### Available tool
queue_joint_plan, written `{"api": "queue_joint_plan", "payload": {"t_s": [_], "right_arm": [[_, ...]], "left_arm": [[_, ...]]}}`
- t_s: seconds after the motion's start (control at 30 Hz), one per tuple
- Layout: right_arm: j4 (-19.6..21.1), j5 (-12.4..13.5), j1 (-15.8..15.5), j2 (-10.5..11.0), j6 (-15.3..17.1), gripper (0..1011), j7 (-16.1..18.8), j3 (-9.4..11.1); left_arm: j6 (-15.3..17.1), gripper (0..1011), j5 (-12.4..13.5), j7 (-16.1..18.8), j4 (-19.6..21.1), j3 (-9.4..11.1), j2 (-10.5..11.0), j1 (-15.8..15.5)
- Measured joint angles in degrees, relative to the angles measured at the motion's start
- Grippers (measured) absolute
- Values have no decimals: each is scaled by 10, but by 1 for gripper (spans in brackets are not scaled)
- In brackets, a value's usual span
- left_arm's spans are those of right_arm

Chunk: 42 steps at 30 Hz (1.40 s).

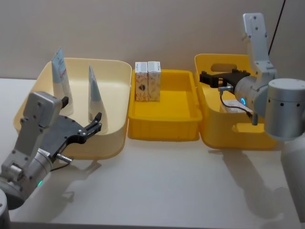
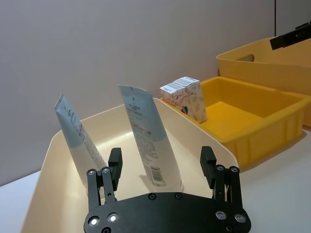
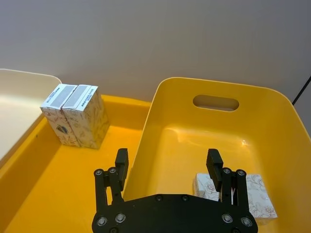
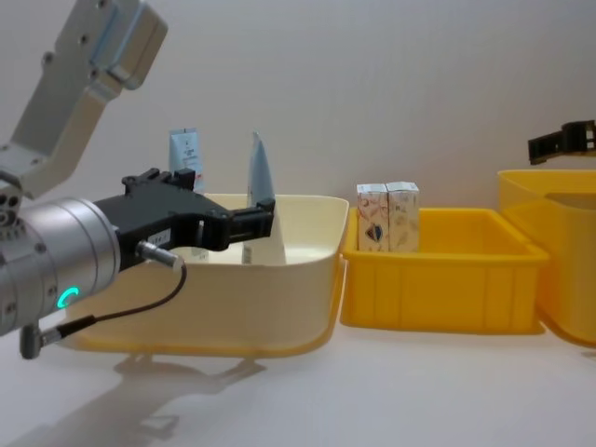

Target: Bimanual collaborative sorting of washing and personal care products

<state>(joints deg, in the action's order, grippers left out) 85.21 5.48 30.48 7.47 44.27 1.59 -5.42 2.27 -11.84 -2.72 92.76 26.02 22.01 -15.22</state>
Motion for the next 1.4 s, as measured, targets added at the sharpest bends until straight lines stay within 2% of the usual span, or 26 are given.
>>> {"api": "queue_joint_plan", "payload": {"t_s": [0.3, 0.6, 1.4], "right_arm": [[-3, 3, 1, -1, 5, 1001, 4, 0], [-5, 3, 1, -1, 8, 1001, 7, 0], [-6, 4, 2, -1, 10, 1001, 8, 0]], "left_arm": [[19, 1001, -16, -40, -18, 1, -1, -29], [32, 1002, -29, -80, -56, 3, -10, -65], [26, 1002, -28, -109, -159, -4, -45, -131]]}}
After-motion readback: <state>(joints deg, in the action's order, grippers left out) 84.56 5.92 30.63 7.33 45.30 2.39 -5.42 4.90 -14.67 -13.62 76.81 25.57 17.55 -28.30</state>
